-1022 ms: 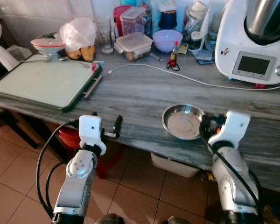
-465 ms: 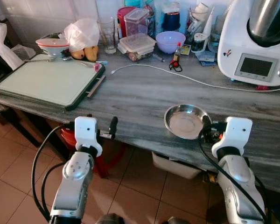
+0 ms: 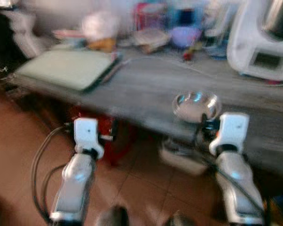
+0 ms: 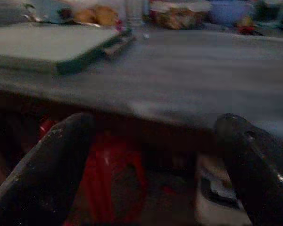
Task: Setting the table
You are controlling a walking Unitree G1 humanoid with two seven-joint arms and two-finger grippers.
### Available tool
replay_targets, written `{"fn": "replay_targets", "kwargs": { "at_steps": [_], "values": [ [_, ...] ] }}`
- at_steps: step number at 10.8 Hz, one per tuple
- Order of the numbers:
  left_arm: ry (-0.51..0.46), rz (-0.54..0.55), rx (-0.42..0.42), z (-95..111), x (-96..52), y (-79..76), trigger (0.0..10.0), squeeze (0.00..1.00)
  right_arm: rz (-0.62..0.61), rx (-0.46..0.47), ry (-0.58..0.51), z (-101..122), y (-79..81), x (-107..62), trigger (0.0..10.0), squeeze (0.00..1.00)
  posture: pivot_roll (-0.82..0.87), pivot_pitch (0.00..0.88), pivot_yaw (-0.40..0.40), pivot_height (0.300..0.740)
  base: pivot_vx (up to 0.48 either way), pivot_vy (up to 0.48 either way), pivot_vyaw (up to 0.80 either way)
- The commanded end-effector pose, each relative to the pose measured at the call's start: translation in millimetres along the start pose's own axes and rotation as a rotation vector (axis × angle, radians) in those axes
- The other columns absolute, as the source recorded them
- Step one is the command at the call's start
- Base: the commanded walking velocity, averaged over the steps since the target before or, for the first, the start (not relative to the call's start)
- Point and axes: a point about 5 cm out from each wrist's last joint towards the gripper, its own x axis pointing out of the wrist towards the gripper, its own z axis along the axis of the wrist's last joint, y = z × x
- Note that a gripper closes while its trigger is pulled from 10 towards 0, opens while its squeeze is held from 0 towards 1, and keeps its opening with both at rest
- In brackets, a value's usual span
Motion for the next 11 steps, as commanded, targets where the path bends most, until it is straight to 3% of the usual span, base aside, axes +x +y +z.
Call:
{"fn": "replay_targets", "kwargs": {
  "at_steps": [1,4,8,10,11],
  "values": [
    [-0.023,-0.004,0.021,6.5,3.2,0.7,10.0,0.00,-0.003,-0.018,-0.001,0.8,0.8,0.9,10.0,0.00,-0.04,0.000,0.039,0.740,-0.315,0.000,0.00],
    [0.001,0.008,0.006,1.0,2.9,2.5,10.0,0.00,0.011,0.065,-0.024,1.2,-1.0,0.1,10.0,0.00,-0.05,0.000,0.046,0.740,-0.316,0.000,0.00],
    [-0.013,-0.046,-0.008,1.6,4.0,-13.8,10.0,0.00,0.027,0.088,-0.032,2.9,0.5,4.5,10.0,0.00,-0.05,0.000,0.041,0.740,-0.303,0.000,-0.74],
    [-0.021,-0.041,-0.007,3.2,4.7,-11.5,10.0,0.00,0.043,0.092,-0.046,6.0,2.3,7.8,10.0,0.00,-0.05,0.000,0.039,0.740,-0.142,0.000,-0.80],
    [-0.025,-0.045,-0.013,4.2,4.7,-10.3,10.0,0.00,0.048,0.098,-0.050,6.6,3.3,8.1,10.0,0.00,-0.05,0.000,0.040,0.740,0.000,0.000,0.00]
  ]
}}
